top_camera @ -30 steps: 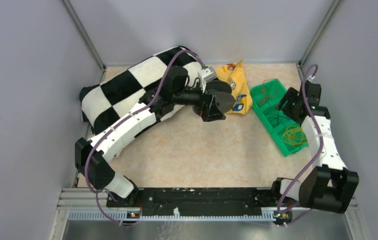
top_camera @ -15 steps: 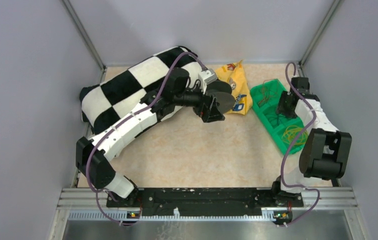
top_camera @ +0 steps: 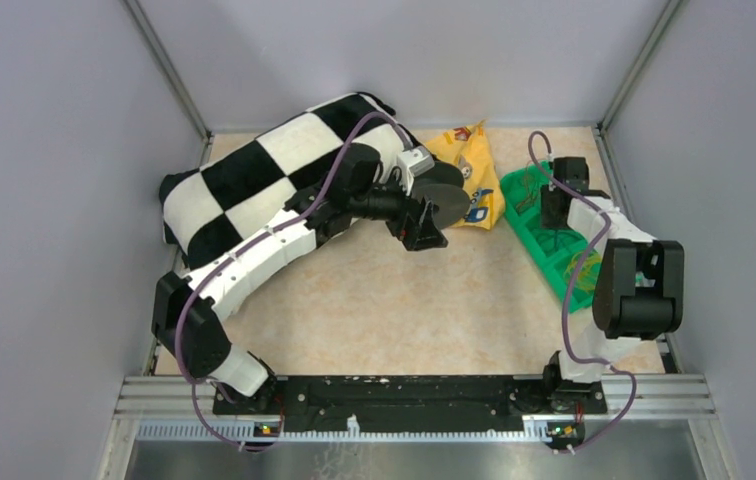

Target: Wrap the cables

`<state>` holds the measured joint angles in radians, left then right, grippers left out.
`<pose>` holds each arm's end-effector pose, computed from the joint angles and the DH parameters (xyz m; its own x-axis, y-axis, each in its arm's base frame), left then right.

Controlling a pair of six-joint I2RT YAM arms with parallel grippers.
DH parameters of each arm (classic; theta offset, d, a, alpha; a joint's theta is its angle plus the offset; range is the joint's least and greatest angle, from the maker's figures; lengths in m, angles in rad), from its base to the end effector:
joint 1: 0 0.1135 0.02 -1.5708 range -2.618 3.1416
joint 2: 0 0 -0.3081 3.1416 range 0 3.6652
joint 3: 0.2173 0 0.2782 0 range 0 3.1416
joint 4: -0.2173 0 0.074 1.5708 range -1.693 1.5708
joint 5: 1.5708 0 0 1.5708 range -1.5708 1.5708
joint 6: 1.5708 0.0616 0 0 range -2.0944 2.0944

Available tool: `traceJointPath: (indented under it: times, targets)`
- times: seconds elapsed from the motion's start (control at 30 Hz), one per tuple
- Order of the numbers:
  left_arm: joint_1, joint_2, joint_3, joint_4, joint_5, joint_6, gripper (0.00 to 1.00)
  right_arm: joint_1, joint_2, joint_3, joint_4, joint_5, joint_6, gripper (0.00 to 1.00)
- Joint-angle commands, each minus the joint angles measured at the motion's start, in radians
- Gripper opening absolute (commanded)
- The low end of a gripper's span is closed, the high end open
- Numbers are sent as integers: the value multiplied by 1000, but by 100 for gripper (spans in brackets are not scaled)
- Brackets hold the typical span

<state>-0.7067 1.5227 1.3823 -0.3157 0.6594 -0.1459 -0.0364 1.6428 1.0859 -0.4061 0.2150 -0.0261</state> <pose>0.2742 -0.2837 0.3886 -0.4668 0.2475 -0.8490 0.8729 0.2829 -0.3975 0.3804 -0.0270 0.2180 -0.8242 0.0045 -0.5663 0.1359 0.9723 -0.1900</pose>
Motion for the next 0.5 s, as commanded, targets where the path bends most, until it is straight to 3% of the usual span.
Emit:
traceJointPath:
  times: [0.0, 0.1, 0.27, 0.47]
  targets:
    - [4, -49, -12, 46, -11, -8, 99, 3, 21, -21, 101, 45, -48, 36]
    - [3, -58, -18, 46, -12, -13, 99, 4, 33, -34, 112, 45, -43, 31]
    - [4, -71, -28, 54, -21, -20, 99, 4, -66, -29, 82, 77, 3, 0]
    - [25, -27, 55, -79, -61, 54, 99, 5, -310, 94, -127, 30, 172, 0]
